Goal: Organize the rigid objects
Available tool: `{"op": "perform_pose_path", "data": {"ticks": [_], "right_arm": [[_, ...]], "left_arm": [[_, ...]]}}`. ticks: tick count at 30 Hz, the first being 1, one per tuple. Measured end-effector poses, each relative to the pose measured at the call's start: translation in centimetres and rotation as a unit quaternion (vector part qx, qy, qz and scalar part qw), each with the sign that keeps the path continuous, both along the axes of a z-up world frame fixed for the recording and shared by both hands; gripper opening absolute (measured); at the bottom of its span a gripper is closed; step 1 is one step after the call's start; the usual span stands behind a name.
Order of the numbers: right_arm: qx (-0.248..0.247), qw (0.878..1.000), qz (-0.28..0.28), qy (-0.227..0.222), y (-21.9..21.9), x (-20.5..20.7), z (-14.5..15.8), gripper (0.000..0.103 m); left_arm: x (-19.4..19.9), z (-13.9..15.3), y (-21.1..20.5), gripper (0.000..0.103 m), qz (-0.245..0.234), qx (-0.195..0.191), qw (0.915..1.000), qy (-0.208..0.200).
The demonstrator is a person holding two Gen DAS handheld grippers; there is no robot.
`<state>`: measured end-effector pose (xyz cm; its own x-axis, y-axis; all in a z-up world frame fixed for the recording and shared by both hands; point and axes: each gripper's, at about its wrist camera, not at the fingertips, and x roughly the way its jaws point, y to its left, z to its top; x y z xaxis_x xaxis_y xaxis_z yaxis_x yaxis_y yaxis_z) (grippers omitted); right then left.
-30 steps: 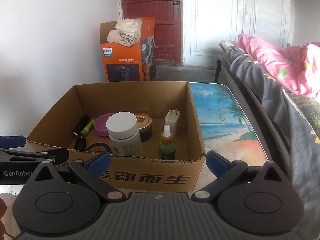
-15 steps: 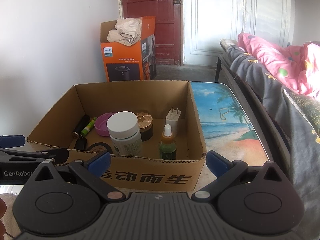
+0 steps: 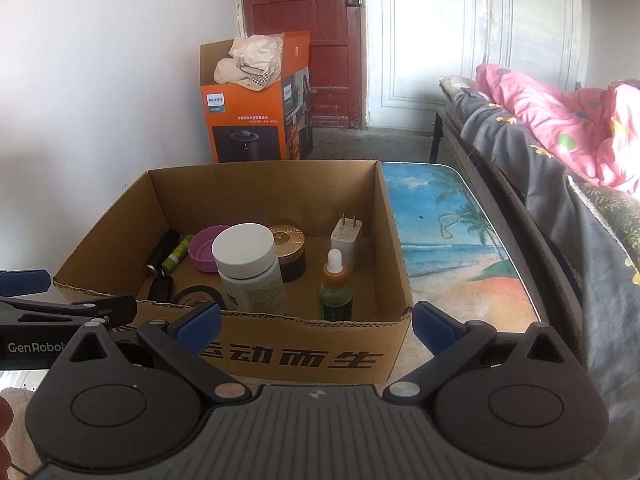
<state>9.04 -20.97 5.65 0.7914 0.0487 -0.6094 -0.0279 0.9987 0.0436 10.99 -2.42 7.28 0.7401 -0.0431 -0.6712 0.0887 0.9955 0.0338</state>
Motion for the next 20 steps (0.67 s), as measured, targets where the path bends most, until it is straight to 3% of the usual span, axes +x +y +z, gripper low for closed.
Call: {"op": "perform_pose_path", "data": {"ticks": [20], "right_arm": [[0.002,1.000,-0.001,0.003,-0.45,0.20,-0.02,0.103]], "left_arm": [[0.12,-0.21,-0.18,0.103,0.000,0.000,1.0000,0.002]]}}
